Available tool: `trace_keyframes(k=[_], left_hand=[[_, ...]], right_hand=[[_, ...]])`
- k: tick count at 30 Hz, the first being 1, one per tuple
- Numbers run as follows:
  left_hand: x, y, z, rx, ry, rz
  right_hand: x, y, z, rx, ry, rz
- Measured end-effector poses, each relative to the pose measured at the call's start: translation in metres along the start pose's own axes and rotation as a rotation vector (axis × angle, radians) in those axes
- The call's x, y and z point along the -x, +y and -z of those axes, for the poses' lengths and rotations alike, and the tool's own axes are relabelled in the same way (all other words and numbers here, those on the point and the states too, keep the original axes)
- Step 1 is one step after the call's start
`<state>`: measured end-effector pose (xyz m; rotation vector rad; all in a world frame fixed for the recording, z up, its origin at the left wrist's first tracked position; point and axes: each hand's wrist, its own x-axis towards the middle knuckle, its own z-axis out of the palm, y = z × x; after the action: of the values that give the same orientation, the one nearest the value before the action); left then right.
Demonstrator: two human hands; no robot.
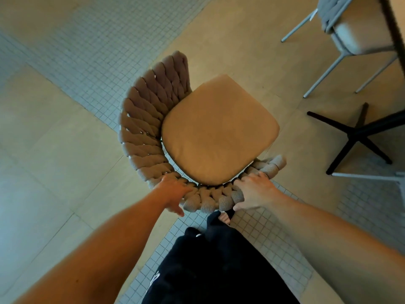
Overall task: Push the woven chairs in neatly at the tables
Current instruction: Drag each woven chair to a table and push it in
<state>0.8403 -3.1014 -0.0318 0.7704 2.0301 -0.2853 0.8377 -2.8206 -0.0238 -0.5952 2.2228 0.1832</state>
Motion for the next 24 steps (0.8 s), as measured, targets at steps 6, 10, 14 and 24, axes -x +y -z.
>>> trace_keyframes(k=[6, 10, 14, 24], left_hand=[[-0.008, -0.004, -0.002, 0.05, 0.022, -0.07], [-0.003, -0.017, -0.001, 0.009, 0.027, -0.146], [-0.001, -0.046, -0.011, -0.063, 0.036, -0.231], [-0.016, -0.086, -0.031, -0.188, 0.086, -0.319]], right_hand=[[0.004, -0.02, -0.002, -0.115, 0.033, -0.061], [0.008, -0.045, -0.012, -0.188, 0.058, -0.129], [0.003, -0.077, -0.013, -0.235, 0.063, -0.225], [-0.015, -0.109, -0.009, -0.193, -0.069, -0.353]])
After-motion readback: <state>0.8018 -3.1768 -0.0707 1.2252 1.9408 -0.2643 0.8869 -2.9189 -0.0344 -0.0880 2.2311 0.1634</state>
